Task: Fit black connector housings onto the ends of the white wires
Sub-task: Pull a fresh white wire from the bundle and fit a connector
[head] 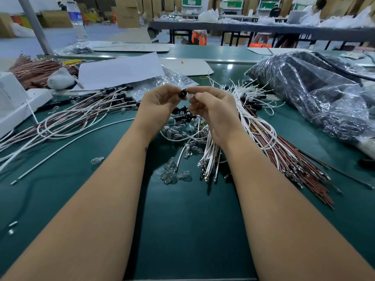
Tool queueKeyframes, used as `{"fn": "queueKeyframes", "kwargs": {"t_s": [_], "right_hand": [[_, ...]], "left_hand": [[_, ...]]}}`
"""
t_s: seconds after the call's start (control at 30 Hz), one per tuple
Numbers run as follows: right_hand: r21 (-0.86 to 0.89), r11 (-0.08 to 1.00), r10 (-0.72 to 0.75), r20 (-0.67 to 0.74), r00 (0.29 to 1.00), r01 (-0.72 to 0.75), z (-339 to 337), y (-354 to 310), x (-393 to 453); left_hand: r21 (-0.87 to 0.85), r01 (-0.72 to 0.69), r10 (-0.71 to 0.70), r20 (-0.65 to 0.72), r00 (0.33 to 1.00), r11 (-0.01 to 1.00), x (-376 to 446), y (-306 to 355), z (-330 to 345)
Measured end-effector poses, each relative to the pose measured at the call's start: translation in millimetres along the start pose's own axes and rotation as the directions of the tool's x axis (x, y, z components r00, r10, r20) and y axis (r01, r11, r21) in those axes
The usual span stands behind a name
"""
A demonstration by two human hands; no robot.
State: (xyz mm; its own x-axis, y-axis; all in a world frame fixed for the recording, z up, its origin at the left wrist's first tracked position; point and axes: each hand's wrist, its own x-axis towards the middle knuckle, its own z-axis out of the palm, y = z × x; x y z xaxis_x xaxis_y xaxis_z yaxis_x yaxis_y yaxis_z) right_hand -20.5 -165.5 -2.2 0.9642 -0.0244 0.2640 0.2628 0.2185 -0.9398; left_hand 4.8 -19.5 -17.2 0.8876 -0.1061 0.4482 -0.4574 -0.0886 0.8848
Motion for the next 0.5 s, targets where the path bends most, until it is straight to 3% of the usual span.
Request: {"fn": "queueKeyframes", "kwargs": {"t_s": [0.2,0.5], "right_hand": [[-0.029,1.000,-0.001,-0.113,0.994,-0.002,-2.4,1.1,0.7],[-0.120,0.993,-0.027,-0.152,0.988,0.009,-2.6,2.5,1.5]], "left_hand": [[0.141,0.122,-0.120,-0.027,0.992,0.982,1.3,-0.5,-1.5],[0.225,0.091,-0.089,-0.016,0.996,0.970,-3.6,4.1,2.7]]}}
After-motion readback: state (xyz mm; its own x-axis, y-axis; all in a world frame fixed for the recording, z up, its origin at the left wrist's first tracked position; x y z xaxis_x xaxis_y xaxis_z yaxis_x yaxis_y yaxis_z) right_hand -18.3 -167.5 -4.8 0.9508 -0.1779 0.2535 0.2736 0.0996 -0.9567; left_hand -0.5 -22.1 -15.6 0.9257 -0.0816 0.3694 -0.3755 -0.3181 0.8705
